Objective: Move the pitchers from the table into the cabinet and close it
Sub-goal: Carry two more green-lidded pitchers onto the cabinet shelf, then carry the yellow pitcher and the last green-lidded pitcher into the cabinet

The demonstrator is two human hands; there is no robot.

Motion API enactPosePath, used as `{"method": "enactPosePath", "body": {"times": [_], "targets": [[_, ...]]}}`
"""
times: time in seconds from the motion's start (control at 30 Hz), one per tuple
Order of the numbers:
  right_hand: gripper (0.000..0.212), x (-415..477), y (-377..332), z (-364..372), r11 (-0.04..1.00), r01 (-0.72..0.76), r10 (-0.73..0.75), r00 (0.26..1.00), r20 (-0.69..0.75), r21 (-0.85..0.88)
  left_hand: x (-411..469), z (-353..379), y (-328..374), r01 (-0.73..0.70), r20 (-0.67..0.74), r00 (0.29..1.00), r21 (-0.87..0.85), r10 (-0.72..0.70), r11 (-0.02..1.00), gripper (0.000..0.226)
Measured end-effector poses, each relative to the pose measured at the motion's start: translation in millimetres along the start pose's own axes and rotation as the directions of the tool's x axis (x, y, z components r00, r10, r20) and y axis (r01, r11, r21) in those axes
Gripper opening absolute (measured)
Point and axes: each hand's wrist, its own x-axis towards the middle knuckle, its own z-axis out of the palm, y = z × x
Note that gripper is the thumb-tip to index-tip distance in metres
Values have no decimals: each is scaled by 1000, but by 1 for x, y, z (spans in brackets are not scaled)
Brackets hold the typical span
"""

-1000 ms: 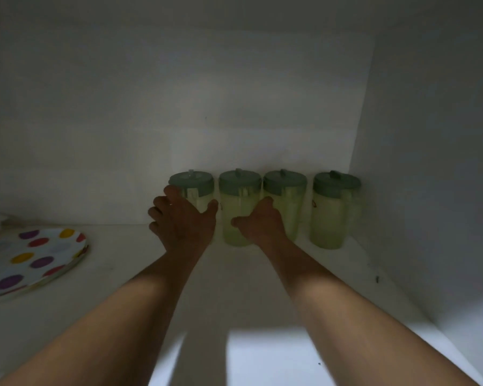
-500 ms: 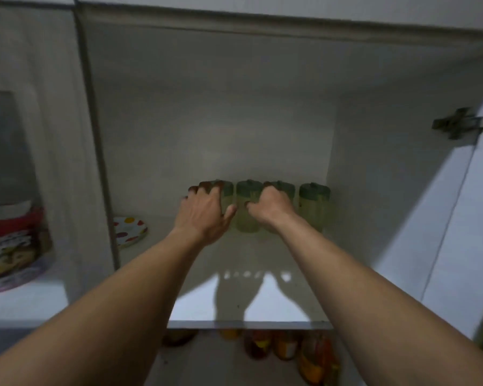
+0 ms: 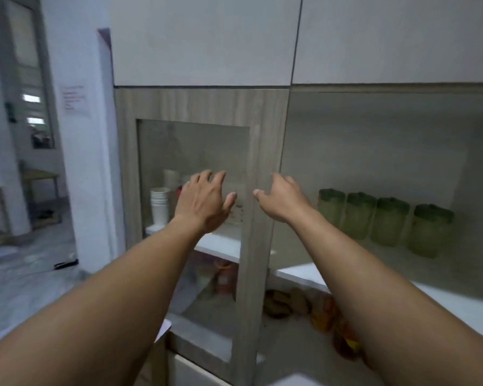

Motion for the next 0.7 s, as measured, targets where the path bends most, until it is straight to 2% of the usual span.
{"method": "enactPosePath", "body": {"times": [0.17, 0.3, 0.53, 0.7], "targets": [[66, -19, -91, 47, 984, 162, -169, 982, 87, 75, -50, -44, -94, 215, -11, 976, 146, -215, 966, 65], [66, -27, -163, 87, 941, 306, -327, 933, 152, 144, -87, -73, -164, 368, -43, 929, 221, -368, 903, 64], [66, -55, -272, 162, 827, 465, -547, 796, 259, 317, -162, -121, -253, 565, -107, 817, 342, -567, 751, 63], [67, -100, -349, 213, 715, 528, -684, 663, 305, 458, -231, -158, -301, 693, -181, 695, 425, -696, 582, 63]]}}
